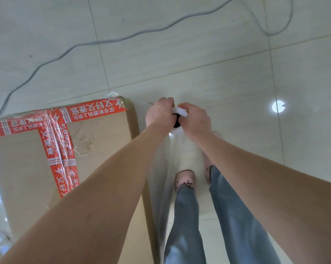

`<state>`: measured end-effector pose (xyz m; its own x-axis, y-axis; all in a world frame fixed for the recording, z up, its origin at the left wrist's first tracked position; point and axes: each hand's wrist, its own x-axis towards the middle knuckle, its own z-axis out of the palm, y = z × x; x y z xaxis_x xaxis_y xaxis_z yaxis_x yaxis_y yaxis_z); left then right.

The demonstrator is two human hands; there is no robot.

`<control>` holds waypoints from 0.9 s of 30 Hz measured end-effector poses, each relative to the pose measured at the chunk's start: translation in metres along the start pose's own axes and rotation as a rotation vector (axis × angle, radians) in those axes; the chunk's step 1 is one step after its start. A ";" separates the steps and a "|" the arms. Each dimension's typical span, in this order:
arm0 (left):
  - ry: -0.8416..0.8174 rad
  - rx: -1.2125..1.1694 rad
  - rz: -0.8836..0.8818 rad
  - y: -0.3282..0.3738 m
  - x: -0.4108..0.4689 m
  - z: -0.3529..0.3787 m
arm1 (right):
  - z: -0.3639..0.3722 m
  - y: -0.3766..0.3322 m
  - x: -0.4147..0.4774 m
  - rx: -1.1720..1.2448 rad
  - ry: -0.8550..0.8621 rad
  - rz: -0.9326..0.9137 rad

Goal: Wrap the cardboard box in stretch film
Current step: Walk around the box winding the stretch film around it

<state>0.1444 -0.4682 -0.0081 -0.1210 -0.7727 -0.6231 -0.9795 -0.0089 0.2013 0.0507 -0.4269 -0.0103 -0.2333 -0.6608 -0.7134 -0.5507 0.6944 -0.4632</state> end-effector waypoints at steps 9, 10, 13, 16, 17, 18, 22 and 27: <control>-0.028 -0.393 -0.353 -0.010 0.012 0.000 | -0.007 -0.009 0.017 0.170 -0.036 0.131; -0.037 -0.351 -0.315 -0.008 0.015 -0.002 | -0.008 -0.011 0.019 0.163 -0.041 0.127; -0.033 -0.179 -0.183 -0.004 0.023 -0.009 | -0.008 -0.017 0.026 0.142 -0.071 0.112; -0.030 -0.036 -0.106 -0.001 0.030 -0.014 | -0.007 -0.020 0.029 0.126 -0.094 0.118; -0.026 -0.015 -0.097 -0.001 0.032 -0.015 | -0.007 -0.021 0.030 0.113 -0.095 0.115; -0.022 -0.003 -0.091 -0.002 0.034 -0.016 | -0.008 -0.022 0.030 0.095 -0.095 0.106; -0.010 -0.077 -0.138 -0.003 0.034 -0.019 | -0.012 -0.027 0.033 0.029 -0.068 0.038; 0.021 -0.323 -0.335 -0.001 0.037 -0.026 | -0.019 -0.035 0.047 0.029 -0.016 -0.073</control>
<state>0.1455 -0.5132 -0.0116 0.1997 -0.7061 -0.6793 -0.8636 -0.4544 0.2185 0.0441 -0.4875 -0.0177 -0.1807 -0.7057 -0.6850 -0.5421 0.6526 -0.5293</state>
